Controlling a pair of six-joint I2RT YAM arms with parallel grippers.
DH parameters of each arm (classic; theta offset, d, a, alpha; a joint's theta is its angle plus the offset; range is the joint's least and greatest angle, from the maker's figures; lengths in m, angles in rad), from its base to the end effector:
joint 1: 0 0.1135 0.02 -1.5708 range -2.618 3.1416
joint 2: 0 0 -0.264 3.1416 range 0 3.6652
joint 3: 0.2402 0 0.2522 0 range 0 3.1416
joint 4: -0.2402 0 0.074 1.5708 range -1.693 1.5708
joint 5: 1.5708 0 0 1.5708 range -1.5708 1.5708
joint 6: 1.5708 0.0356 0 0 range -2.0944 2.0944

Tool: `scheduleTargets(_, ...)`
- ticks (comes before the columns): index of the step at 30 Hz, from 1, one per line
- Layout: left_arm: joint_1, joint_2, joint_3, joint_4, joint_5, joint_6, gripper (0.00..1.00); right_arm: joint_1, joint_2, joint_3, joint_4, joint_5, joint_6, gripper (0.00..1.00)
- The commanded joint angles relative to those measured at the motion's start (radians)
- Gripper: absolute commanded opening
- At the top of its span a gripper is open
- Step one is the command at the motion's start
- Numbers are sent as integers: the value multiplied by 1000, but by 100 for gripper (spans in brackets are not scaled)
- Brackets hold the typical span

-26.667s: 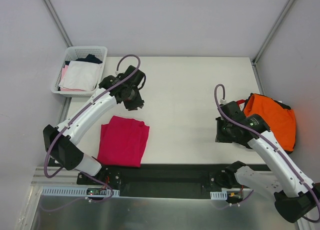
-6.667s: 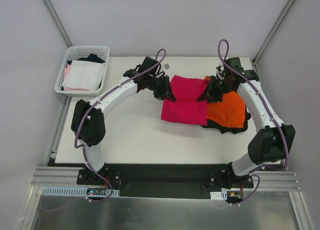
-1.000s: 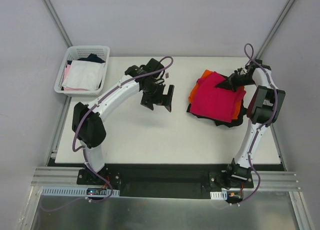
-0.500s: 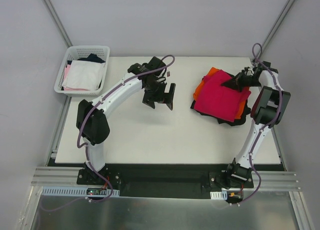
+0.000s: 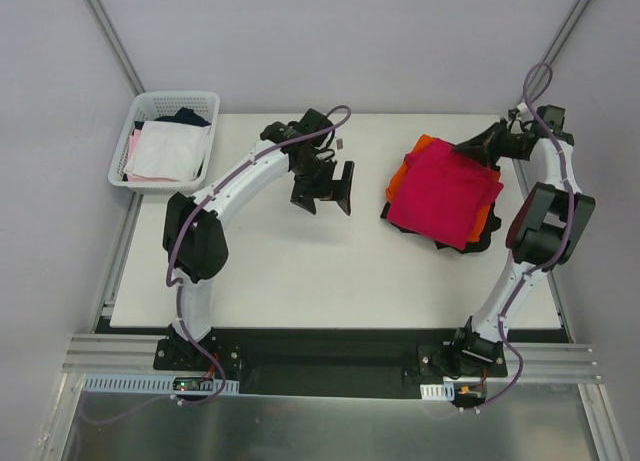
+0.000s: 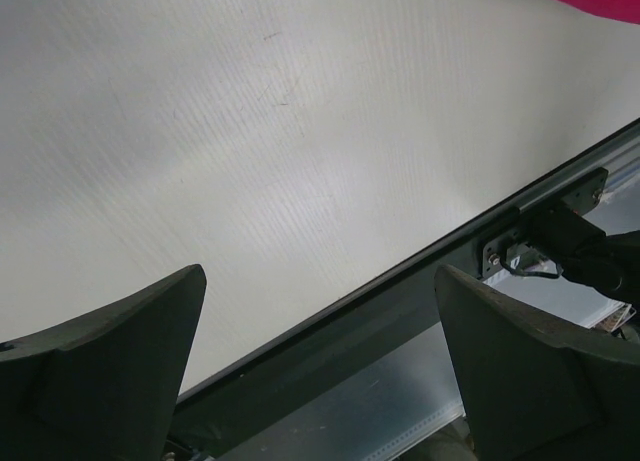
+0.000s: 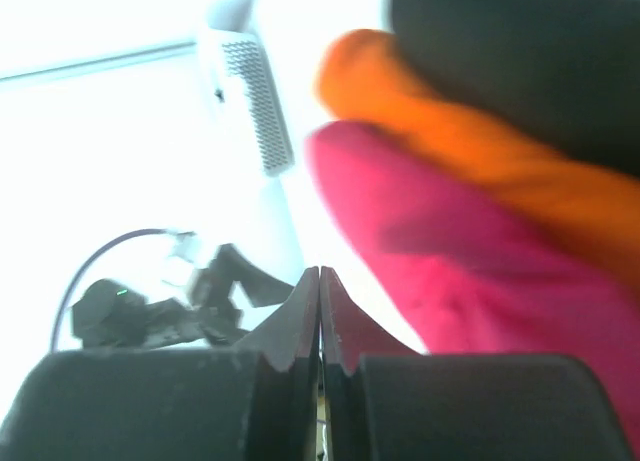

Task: Fold and stack the t-shirts
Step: Neatly place the folded tshirt to the corner

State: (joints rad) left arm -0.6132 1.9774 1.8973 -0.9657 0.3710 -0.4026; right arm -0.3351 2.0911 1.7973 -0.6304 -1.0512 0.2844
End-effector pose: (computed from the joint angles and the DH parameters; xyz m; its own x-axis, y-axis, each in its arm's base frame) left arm 0.3419 -0.2563 0.3034 -0.9195 0.2005 -0.3382 0.3529 0.8001 -0.4850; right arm 0.4430 -0.1215 0.2559 -0.8162 0.4318 -0.3839 -0.1058 0.5415 0.8340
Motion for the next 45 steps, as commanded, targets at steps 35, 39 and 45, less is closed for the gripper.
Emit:
scheduleTargets(35,7,-3,-20,18,6,39,99,196,-155,-441,-275,367,-154,1)
scheduleTargets(39,12,-11,-30,16,-1,44,99,165,-152,-443,-287,408,-123,1)
scheduleTargets(45,26,-6,-30,13,8,50,99,105,-177,-443,-373,505,-119,1)
